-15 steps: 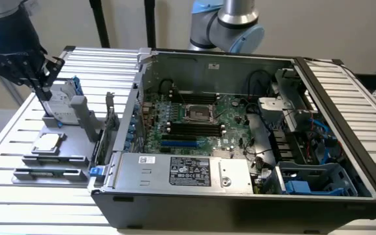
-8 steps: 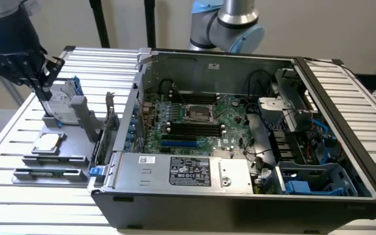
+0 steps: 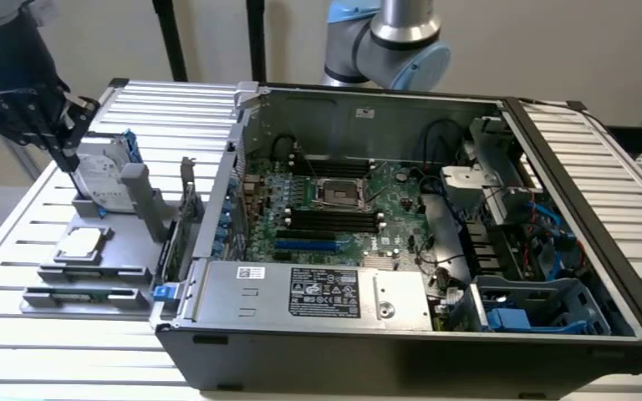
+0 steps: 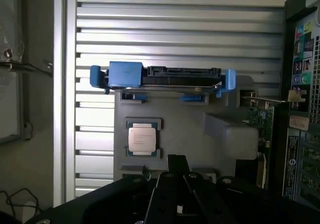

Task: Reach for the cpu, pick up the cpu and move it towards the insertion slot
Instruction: 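Pick up the cpu and move it towards the insertion slot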

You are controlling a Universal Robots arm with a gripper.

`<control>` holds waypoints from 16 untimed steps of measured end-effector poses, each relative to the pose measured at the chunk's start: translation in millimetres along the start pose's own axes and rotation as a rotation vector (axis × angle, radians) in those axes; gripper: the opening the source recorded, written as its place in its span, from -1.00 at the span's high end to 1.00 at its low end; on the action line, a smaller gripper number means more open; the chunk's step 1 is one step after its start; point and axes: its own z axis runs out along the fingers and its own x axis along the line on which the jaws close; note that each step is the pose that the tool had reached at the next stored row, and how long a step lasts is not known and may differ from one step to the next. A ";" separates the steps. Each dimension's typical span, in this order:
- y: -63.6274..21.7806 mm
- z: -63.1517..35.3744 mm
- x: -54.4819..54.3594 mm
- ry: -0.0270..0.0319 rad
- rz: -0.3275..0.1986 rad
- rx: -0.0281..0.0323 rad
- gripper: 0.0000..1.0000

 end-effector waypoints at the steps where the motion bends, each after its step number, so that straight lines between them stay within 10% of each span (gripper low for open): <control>1: 0.0 0.1 4.2 -0.0001 0.000 -0.0001 0.79; 8: 0.6 0.0 35.4 0.0000 0.000 0.0000 0.79; 16: 0.7 0.1 37.4 0.0000 0.000 0.0000 0.52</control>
